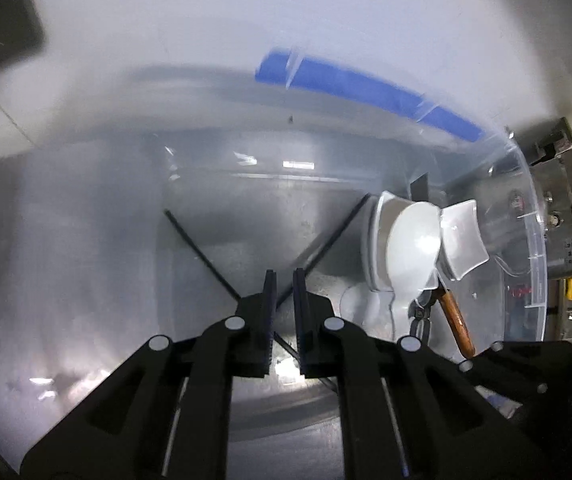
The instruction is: Organize utensils
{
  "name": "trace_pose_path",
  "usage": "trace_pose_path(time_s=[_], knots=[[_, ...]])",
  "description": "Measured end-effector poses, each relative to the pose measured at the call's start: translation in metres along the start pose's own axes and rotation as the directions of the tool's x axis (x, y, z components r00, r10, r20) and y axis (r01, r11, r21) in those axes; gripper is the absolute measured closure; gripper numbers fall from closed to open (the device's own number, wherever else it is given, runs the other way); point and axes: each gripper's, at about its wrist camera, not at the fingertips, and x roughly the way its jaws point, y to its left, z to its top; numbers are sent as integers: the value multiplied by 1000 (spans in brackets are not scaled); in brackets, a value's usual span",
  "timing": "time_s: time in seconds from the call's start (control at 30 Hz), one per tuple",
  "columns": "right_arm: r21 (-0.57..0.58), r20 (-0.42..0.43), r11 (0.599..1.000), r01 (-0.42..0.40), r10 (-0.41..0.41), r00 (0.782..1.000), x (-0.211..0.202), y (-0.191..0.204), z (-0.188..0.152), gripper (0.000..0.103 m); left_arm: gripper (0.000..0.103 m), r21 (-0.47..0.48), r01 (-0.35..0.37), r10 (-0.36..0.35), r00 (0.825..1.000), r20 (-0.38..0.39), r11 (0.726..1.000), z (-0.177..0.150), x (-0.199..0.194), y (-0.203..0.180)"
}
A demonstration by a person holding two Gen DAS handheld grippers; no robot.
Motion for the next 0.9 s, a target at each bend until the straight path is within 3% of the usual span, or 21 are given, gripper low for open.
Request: trace_pose_path(time_s=[0.07,0.1,0.17,0.2,0.23,0.27,0.3,0.33,0.43,0.53,0.6,0.7,0.8,0.9], knots=[[-6,76,998,58,-57,996,-27,4,-10,95,97,25,-37,35,996,77,999,-8,-29,-9],[-8,110,997,82,-80,991,-37,5,-14,88,95,39,-74,69,989,131,996,-16,-48,-16],[1,196,991,137,-134,971,-66,9,-32,61,82,57,-148,133,967,220,987,-32,-79,-29],[11,239,986,164,-162,957,-79,11,-43,44,56,62,-183,162,952,260,981,-42,-94,-36],[19,268,983,182,-181,946,-87,10,-51,38,26,60,-227,198,929,312,972,-55,-111,-43],[37,302,978,205,-206,931,-99,11,-63,37,19,55,-250,216,912,349,967,-64,-122,-47],[52,318,976,214,-219,922,-103,10,-73,35,17,50,-290,248,885,395,956,-77,-135,-53],[67,333,974,215,-225,916,-110,9,-83,31,17,44,-316,272,872,407,948,-85,-144,-54],[110,363,969,221,-246,899,-128,10,-114,18,13,18,-330,294,861,414,944,-118,-156,-63],[149,368,960,238,-278,887,-130,15,-146,11,8,-6,-368,333,835,437,930,-153,-157,-73],[174,352,952,251,-298,887,-133,20,-164,11,8,-30,-354,331,836,438,935,-169,-155,-77],[196,345,947,256,-311,886,-133,24,-185,7,8,-46,-318,308,859,409,947,-190,-148,-78],[177,308,962,207,-254,917,-119,26,-195,5,8,-61,-298,297,871,392,953,-204,-137,-80],[172,289,953,249,-291,912,-111,31,-205,5,8,-45,-275,270,878,395,960,-217,-131,-87]])
